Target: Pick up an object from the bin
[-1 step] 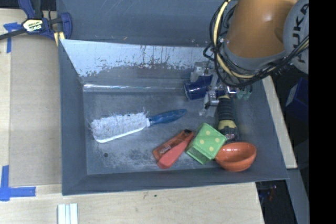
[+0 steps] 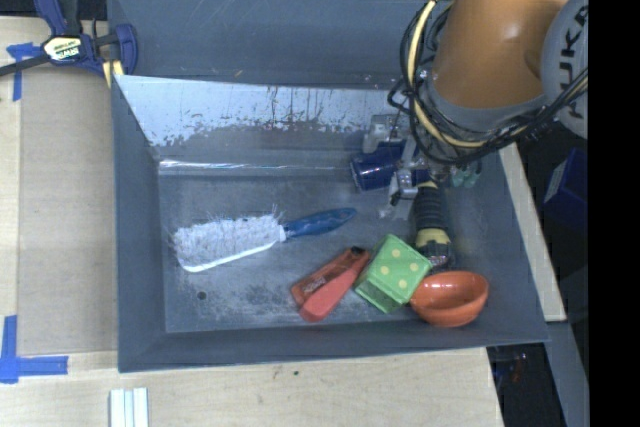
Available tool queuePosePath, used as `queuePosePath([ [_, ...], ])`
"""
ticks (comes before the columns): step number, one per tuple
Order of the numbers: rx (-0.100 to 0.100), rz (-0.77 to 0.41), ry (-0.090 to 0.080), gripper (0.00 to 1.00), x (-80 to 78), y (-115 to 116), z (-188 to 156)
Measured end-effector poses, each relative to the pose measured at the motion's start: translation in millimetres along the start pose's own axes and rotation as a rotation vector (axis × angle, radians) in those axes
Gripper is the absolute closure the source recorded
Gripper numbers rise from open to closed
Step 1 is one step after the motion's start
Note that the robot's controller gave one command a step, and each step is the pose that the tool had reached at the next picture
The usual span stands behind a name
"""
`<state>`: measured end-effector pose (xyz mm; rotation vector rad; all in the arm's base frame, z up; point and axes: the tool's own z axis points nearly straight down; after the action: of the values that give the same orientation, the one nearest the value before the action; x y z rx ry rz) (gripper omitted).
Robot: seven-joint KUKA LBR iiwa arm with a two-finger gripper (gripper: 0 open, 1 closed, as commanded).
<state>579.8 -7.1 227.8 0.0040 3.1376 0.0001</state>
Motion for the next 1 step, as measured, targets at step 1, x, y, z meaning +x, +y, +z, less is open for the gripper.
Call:
queuePosePath([
  [1,0.000,-0.239,-0.003,0.00,-18.6,60.0,115.6],
])
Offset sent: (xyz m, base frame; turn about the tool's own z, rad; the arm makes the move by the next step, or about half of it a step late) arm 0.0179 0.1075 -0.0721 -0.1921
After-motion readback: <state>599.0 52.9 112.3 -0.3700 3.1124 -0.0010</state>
